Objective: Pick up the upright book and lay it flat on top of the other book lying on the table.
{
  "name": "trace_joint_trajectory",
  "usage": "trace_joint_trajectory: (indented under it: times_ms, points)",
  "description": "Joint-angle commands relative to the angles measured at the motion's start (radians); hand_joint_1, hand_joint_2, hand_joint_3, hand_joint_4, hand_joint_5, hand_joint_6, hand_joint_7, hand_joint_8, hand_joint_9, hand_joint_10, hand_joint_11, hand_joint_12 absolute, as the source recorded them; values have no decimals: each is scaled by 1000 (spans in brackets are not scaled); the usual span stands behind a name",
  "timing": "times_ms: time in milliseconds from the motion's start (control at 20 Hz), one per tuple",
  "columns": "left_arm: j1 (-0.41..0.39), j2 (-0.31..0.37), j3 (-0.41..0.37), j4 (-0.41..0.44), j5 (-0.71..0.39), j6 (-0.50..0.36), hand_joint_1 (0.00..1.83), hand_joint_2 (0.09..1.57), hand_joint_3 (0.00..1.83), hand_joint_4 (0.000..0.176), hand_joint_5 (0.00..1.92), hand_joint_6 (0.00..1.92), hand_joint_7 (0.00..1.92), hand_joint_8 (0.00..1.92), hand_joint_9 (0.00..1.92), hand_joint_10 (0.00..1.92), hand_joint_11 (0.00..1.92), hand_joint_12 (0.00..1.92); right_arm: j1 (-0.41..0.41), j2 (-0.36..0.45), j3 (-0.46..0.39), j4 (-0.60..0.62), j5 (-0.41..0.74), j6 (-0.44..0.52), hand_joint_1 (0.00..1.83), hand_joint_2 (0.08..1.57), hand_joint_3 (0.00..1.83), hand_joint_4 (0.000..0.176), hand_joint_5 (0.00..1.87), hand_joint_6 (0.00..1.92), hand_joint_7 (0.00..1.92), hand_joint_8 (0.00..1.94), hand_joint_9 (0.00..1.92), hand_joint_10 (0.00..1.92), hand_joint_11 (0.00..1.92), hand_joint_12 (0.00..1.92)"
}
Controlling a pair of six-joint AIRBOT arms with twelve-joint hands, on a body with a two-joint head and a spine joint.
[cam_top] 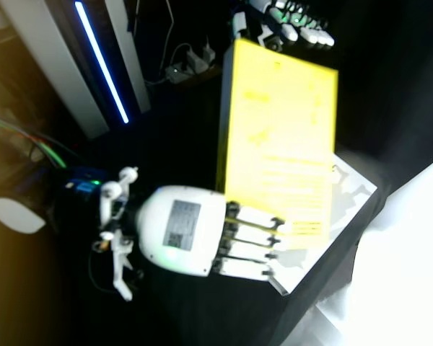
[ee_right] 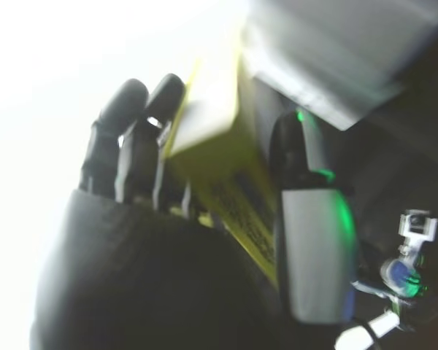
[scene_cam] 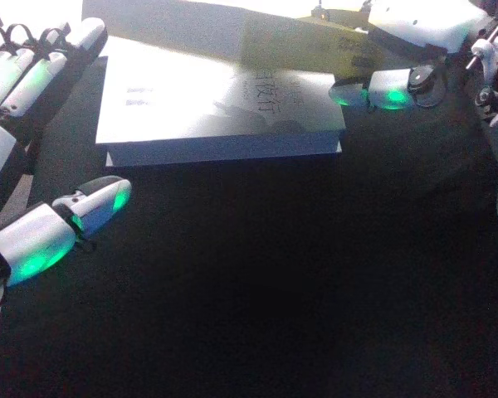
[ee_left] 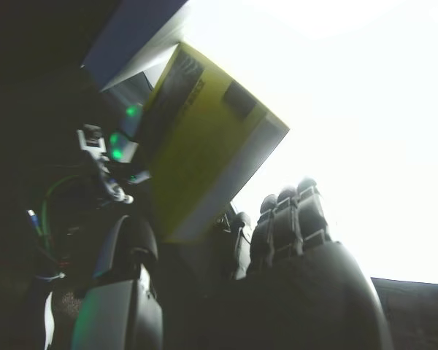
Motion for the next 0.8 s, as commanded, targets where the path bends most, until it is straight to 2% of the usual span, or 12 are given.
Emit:
trace_joint_trajectory:
  times_ms: [0,100,200,300,350,400,450,500,550,650,700,750]
  points:
    - [-5,7,0,26,-127,0,459,1230,1,152,0,0,0,0,0,0,0,0,5,11,-2,7,59,5,670,1319,41,0,249,288,347,40,73,987,0,1624]
    - [-5,7,0,25,-127,0,445,1226,0,166,0,0,0,0,0,0,0,0,5,25,-11,4,59,6,633,1334,36,0,221,289,326,19,27,1043,0,1690]
    - [-5,7,0,24,-127,0,461,1238,3,176,0,0,0,0,0,0,0,0,5,41,-27,-7,59,7,503,1374,48,0,159,281,264,11,0,921,0,1747]
    - [-5,6,0,23,-127,0,480,1234,0,174,0,0,0,0,0,0,0,0,5,48,-38,-16,59,7,399,1401,44,0,61,268,173,5,0,688,0,1703]
    - [-5,6,0,23,-128,0,482,1235,0,176,0,0,0,0,0,0,0,0,5,48,-43,-26,59,7,373,1385,24,0,11,206,76,0,0,487,0,1551]
    - [-4,6,0,23,-128,0,482,1234,0,176,0,0,0,0,0,0,0,0,5,48,-44,-32,59,7,377,1358,8,0,1,166,40,2,0,403,0,1517]
    - [-4,6,0,22,-128,0,455,1236,1,176,0,0,0,0,0,0,0,0,5,48,-46,-36,59,7,298,1328,0,0,0,54,7,0,0,253,0,1526]
    - [-4,6,0,22,-128,0,493,1237,0,175,0,0,0,0,0,0,0,0,6,48,-47,-36,59,7,237,1258,0,21,0,1,0,0,0,25,0,1442]
    - [-4,6,0,22,-128,0,493,1237,0,175,0,0,0,0,0,0,0,0,6,48,-49,-36,59,7,237,1258,0,21,0,1,0,0,0,25,0,1442]
    - [-4,5,0,21,-127,0,482,1242,2,176,0,0,0,0,0,0,0,0,7,55,-56,-37,59,7,314,1150,0,45,0,0,0,0,0,0,0,1192]
    - [-4,5,0,21,-127,0,477,1240,1,176,0,0,0,0,0,0,0,0,10,62,-62,-40,59,6,344,1114,0,47,0,0,0,0,0,0,0,1101]
    - [-4,5,0,21,-127,0,487,1236,0,175,0,0,0,0,0,0,0,0,12,67,-66,-41,59,6,378,1080,0,58,0,0,0,0,0,0,0,1081]
